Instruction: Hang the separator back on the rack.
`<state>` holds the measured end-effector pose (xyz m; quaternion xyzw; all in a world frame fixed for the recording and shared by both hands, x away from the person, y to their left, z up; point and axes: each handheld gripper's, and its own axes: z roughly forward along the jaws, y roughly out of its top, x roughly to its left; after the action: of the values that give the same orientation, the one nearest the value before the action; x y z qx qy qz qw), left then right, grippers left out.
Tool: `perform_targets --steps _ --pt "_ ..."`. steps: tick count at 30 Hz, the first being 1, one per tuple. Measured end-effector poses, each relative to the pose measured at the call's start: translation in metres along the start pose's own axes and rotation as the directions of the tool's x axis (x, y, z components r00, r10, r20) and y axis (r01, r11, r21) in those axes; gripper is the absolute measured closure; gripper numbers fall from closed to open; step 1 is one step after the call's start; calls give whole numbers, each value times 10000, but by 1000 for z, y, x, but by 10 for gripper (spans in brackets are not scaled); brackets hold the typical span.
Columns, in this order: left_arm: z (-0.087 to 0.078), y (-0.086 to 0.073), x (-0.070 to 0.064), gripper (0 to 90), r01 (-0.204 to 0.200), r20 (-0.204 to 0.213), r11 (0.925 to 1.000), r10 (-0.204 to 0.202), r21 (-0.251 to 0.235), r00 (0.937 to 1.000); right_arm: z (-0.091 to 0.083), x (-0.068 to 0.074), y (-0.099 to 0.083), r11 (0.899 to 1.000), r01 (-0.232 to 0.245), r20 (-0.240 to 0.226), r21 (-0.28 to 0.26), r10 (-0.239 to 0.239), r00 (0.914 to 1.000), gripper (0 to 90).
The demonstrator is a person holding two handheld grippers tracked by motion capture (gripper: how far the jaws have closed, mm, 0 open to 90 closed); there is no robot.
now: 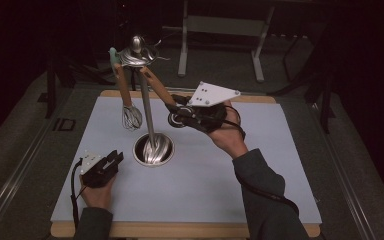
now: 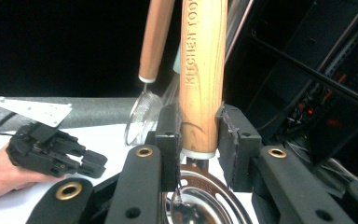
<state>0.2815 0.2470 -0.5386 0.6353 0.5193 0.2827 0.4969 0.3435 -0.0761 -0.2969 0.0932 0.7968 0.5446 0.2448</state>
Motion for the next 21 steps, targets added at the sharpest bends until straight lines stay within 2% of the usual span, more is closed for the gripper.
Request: perform_targets --steps 8,13,17,21 --pt "0 0 0 708 -13 -3 10000 13 13 10000 9 4 0 9993 -147 218 354 140 9997 703" --pt "0 0 0 708 -15 11 10000 15 21 10000 17 6 3 9978 -395 265 538 381 9989 695" --pt "0 0 0 708 16 12 10000 -16 -5 10000 21 8 3 9978 -445 110 492 440 9990 630" --pt "0 0 0 708 15 6 10000 -15 -2 10000 18 8 0 9980 -471 -2 416 472 9989 613"
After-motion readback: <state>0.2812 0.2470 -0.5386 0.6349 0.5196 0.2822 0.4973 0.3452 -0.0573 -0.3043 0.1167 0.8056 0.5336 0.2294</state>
